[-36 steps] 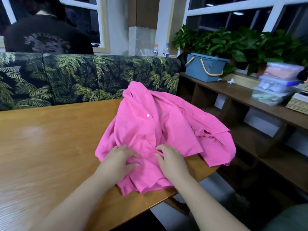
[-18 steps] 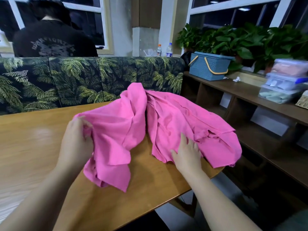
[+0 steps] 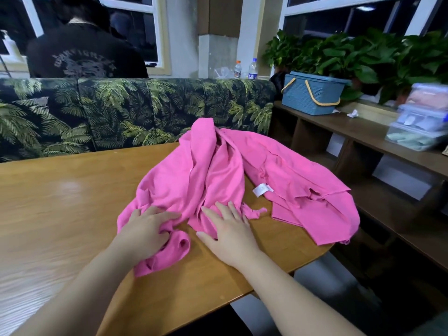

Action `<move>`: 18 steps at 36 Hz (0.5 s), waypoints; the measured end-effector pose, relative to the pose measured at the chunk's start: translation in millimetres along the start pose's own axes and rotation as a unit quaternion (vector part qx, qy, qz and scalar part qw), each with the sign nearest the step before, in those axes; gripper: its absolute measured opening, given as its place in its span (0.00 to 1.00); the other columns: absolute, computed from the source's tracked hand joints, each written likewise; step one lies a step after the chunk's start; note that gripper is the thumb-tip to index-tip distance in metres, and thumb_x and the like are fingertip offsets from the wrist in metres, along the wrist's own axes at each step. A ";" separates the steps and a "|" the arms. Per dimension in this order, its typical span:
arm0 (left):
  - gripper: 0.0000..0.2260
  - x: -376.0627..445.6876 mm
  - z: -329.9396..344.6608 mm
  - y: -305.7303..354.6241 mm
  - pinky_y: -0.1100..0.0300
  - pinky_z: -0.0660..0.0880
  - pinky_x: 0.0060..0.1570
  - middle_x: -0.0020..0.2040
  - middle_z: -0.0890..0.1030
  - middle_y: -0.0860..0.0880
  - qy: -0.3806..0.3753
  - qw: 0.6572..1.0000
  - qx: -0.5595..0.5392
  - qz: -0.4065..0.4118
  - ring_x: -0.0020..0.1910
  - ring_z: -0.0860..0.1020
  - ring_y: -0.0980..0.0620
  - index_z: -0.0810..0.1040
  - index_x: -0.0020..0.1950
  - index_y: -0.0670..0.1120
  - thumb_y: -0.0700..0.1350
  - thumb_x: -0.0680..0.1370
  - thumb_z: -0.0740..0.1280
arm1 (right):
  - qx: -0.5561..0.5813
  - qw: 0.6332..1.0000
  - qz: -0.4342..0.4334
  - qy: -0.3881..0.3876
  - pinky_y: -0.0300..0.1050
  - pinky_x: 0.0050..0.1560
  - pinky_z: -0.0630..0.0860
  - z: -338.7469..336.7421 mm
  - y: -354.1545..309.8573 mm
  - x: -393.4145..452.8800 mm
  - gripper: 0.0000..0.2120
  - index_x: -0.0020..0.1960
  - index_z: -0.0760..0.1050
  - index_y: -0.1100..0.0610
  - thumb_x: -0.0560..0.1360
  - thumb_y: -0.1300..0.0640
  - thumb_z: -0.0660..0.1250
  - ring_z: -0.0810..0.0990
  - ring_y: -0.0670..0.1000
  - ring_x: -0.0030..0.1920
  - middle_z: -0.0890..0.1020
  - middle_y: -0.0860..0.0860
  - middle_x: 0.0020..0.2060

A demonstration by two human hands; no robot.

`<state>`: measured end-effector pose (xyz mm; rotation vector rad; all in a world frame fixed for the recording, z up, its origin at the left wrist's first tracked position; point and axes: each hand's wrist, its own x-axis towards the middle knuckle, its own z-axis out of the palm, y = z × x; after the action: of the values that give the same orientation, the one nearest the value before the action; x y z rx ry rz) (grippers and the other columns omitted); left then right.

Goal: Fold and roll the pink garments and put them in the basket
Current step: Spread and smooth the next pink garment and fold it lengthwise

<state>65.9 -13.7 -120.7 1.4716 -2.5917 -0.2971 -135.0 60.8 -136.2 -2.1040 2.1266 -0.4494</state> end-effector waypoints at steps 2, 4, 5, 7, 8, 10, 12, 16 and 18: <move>0.18 -8.5 -7.8 -17.4 0.52 0.57 0.71 0.68 0.72 0.54 0.025 1.000 -0.008 -0.003 0.72 0.63 0.49 0.73 0.63 0.66 0.48 0.76 0.61 | -0.013 1.000 -0.008 -0.017 0.58 0.76 0.46 2.9 -6.7 10.0 0.25 0.76 0.59 0.44 0.80 0.43 0.55 0.48 0.56 0.78 0.55 0.49 0.77; 0.16 -21.3 -14.5 -34.4 0.55 0.59 0.68 0.64 0.76 0.59 0.037 0.999 0.003 -0.009 0.69 0.67 0.54 0.76 0.58 0.67 0.49 0.75 0.62 | -0.016 0.999 -0.028 -0.014 0.57 0.75 0.48 6.9 -15.2 21.3 0.21 0.73 0.64 0.47 0.80 0.50 0.55 0.50 0.56 0.77 0.57 0.48 0.77; 0.15 -29.4 -18.3 -41.1 0.57 0.60 0.67 0.61 0.77 0.61 0.036 0.999 0.001 -0.026 0.66 0.69 0.55 0.78 0.55 0.67 0.49 0.74 0.62 | -0.013 0.999 -0.039 -0.014 0.56 0.76 0.48 9.5 -20.9 27.4 0.21 0.73 0.65 0.48 0.80 0.53 0.55 0.51 0.55 0.77 0.58 0.48 0.76; 0.14 -47.6 -27.2 -49.1 0.59 0.63 0.64 0.57 0.80 0.59 0.042 0.996 -0.017 -0.074 0.60 0.73 0.54 0.79 0.50 0.67 0.56 0.68 0.59 | -0.004 0.998 -0.063 -0.026 0.54 0.76 0.47 12.8 -35.4 36.7 0.22 0.73 0.65 0.49 0.80 0.56 0.54 0.51 0.54 0.77 0.58 0.47 0.77; 0.18 -56.3 -31.2 -51.4 0.59 0.64 0.62 0.55 0.80 0.56 0.050 0.993 -0.023 -0.100 0.58 0.75 0.51 0.78 0.50 0.68 0.61 0.65 0.56 | 0.000 0.997 -0.075 -0.034 0.53 0.76 0.46 14.2 -43.0 40.6 0.22 0.74 0.65 0.49 0.80 0.57 0.54 0.51 0.54 0.77 0.58 0.47 0.77; 0.26 -73.6 -35.5 -58.2 0.57 0.69 0.58 0.52 0.81 0.52 0.054 0.987 -0.023 -0.149 0.55 0.75 0.46 0.80 0.52 0.65 0.66 0.62 0.51 | 0.008 0.993 -0.106 -0.054 0.51 0.76 0.45 17.9 -60.3 47.2 0.23 0.74 0.64 0.50 0.79 0.60 0.54 0.50 0.52 0.77 0.58 0.47 0.77; 0.19 -81.9 -38.5 -58.5 0.56 0.73 0.55 0.51 0.82 0.49 0.056 0.979 -0.040 -0.190 0.54 0.77 0.44 0.81 0.52 0.62 0.67 0.70 0.58 | 0.025 0.988 -0.135 -0.072 0.49 0.76 0.45 19.8 -70.3 50.7 0.25 0.74 0.65 0.51 0.78 0.63 0.54 0.50 0.51 0.77 0.59 0.47 0.76; 0.27 -92.7 -53.9 -56.5 0.55 0.76 0.45 0.35 0.81 0.50 -0.014 0.980 -0.031 -0.195 0.40 0.79 0.49 0.83 0.41 0.51 0.70 0.74 0.55 | 0.067 0.975 -0.190 -0.097 0.45 0.76 0.45 19.9 -78.9 56.1 0.26 0.70 0.71 0.55 0.74 0.70 0.55 0.52 0.51 0.77 0.67 0.48 0.73; 0.28 -88.5 -60.1 -57.0 0.56 0.75 0.40 0.31 0.79 0.49 -0.030 0.984 -0.003 -0.177 0.34 0.77 0.52 0.81 0.38 0.47 0.69 0.75 0.55 | 0.061 0.975 -0.191 -0.093 0.45 0.75 0.42 17.0 -76.5 56.1 0.26 0.68 0.73 0.55 0.73 0.69 0.53 0.53 0.50 0.77 0.69 0.47 0.72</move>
<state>171.8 27.9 -78.8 1.9476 -2.3556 -0.3918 -58.5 3.6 -123.3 -2.3779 1.5555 -0.3888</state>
